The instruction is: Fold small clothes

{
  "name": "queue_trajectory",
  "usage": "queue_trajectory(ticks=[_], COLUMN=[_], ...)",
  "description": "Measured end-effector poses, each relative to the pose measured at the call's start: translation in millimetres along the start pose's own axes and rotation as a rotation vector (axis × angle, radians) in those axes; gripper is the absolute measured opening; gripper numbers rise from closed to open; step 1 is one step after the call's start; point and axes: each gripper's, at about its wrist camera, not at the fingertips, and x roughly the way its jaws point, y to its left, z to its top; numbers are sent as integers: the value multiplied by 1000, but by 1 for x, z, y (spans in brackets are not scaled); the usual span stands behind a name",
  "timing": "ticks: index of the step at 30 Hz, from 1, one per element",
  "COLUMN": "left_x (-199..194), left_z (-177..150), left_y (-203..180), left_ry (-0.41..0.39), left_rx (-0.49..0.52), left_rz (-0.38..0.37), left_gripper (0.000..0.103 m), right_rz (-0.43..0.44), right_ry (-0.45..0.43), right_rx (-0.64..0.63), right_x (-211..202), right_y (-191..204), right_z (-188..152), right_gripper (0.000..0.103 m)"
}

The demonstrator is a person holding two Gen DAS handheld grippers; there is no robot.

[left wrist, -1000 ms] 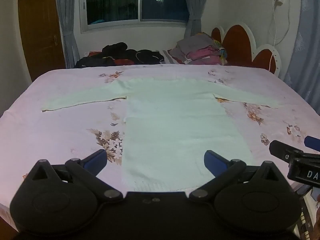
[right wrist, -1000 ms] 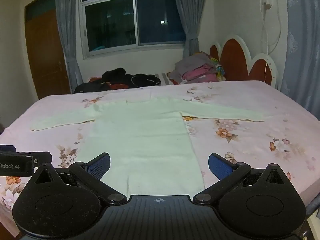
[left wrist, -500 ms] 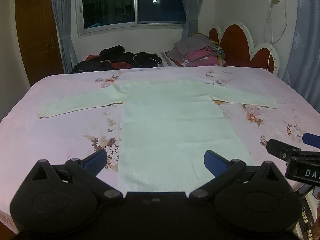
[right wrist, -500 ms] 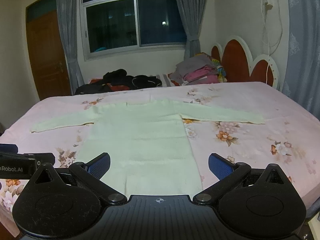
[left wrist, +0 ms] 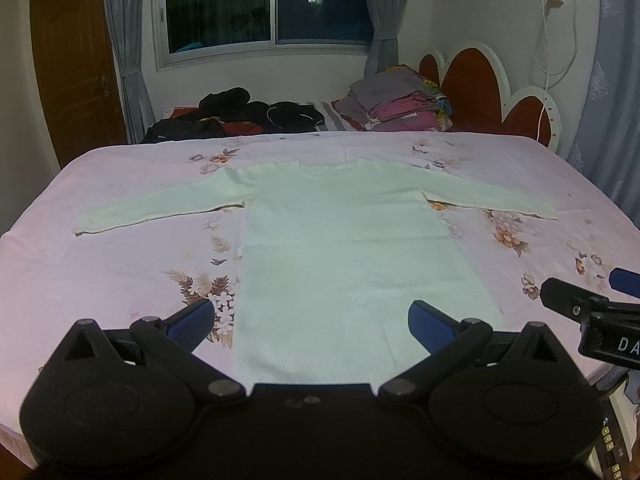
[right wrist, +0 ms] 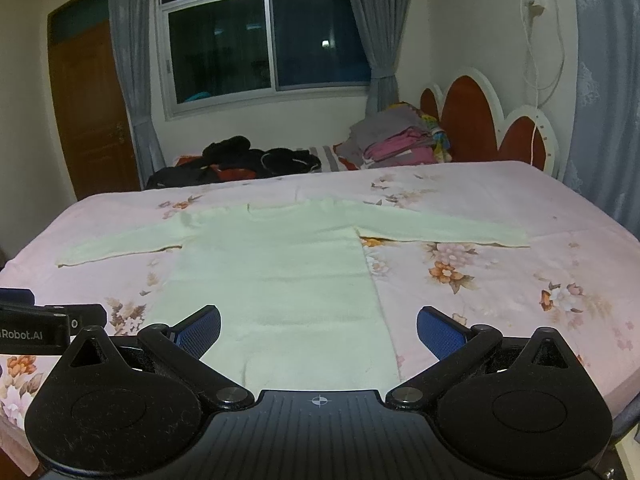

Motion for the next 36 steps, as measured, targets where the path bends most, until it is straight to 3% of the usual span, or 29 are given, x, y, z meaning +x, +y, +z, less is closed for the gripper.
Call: queue_trajectory(ticks=[36], left_x=[39], left_z=[17], left_y=[5], left_ry=[39], left_rx=[-24], left_rz=[30], left_gripper=[103], right_rz=[-4], right_ry=[40], right_rx=[12], right_x=[33], right_y=[-12], right_z=[8], right_gripper=[103])
